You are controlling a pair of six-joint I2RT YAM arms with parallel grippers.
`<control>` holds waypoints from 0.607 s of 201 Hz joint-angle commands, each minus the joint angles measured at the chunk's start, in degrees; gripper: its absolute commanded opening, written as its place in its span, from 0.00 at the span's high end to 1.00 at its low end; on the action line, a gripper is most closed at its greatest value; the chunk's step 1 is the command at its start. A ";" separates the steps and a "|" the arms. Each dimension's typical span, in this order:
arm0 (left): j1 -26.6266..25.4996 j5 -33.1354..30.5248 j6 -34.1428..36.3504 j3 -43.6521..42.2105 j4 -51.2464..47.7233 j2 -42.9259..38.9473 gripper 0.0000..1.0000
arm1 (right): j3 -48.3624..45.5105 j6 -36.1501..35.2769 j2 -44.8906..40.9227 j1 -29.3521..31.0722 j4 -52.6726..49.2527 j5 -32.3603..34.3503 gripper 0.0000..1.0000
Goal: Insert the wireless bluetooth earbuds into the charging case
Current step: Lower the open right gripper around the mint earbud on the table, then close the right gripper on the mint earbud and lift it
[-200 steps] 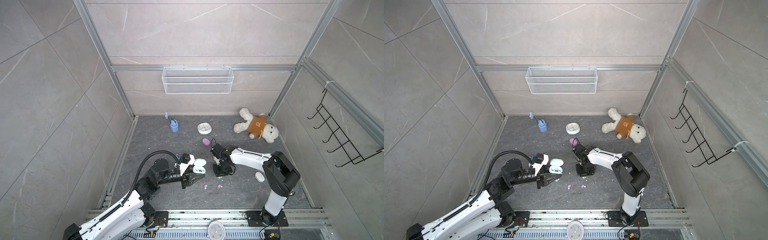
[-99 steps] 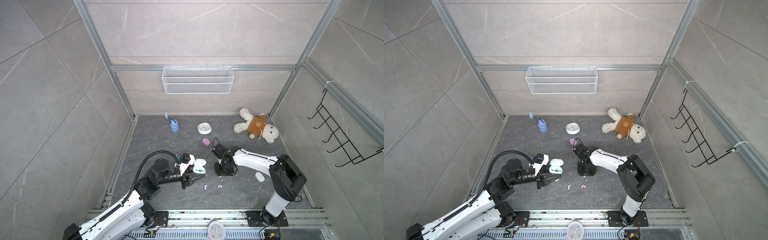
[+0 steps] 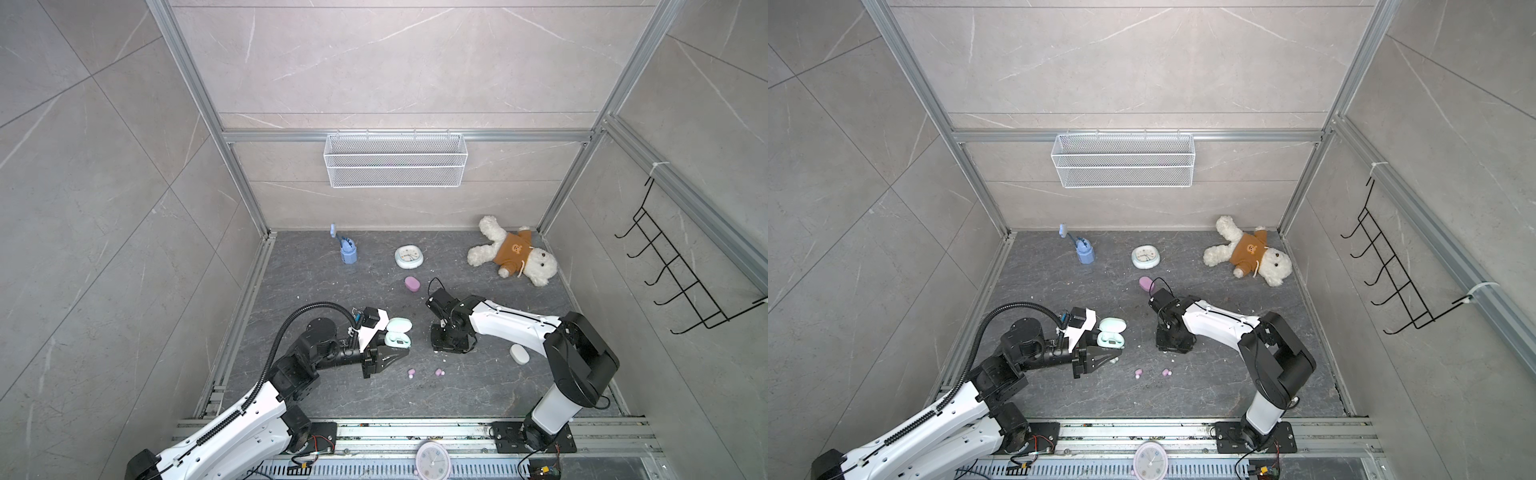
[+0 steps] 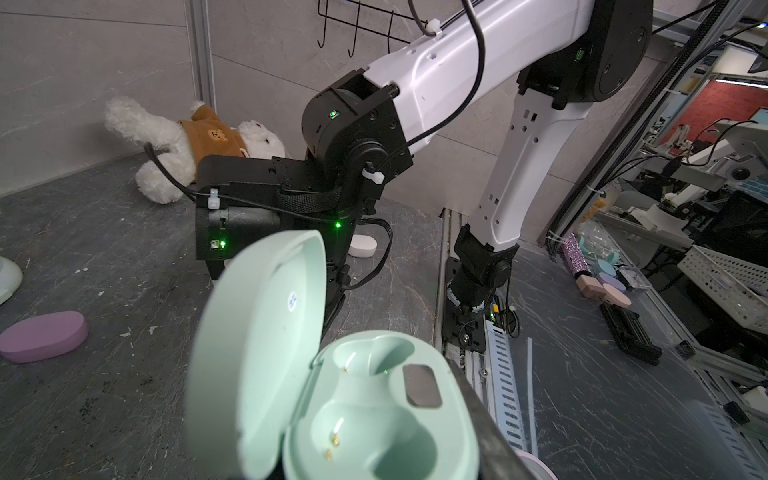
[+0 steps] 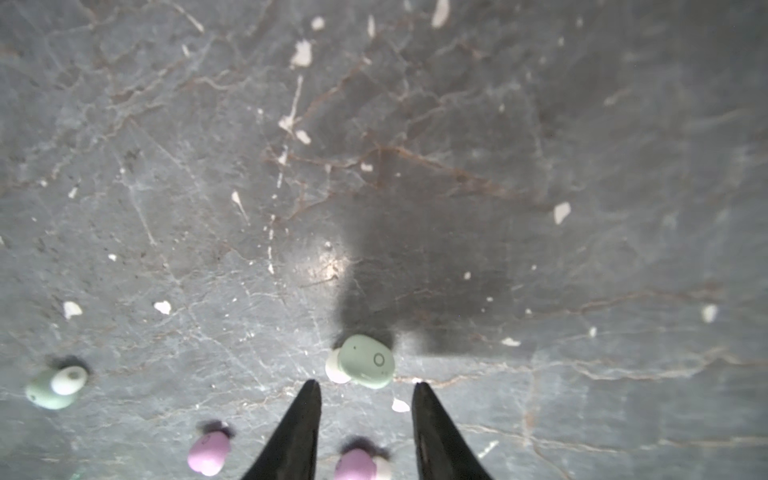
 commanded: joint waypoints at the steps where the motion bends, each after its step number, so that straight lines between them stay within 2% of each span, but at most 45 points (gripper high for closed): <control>1: -0.22 0.16 0.24 1.32 1.09 -0.55 0.82 | -2.23 5.42 -2.26 -0.03 4.37 -2.57 0.57; 43: -0.17 0.18 0.02 1.14 1.28 -0.72 0.82 | -3.87 8.80 -1.94 -0.03 7.32 -4.14 0.50; 122: -0.19 -0.18 0.15 1.12 0.92 -1.06 0.82 | -0.47 6.56 2.35 -0.72 6.88 -3.03 0.45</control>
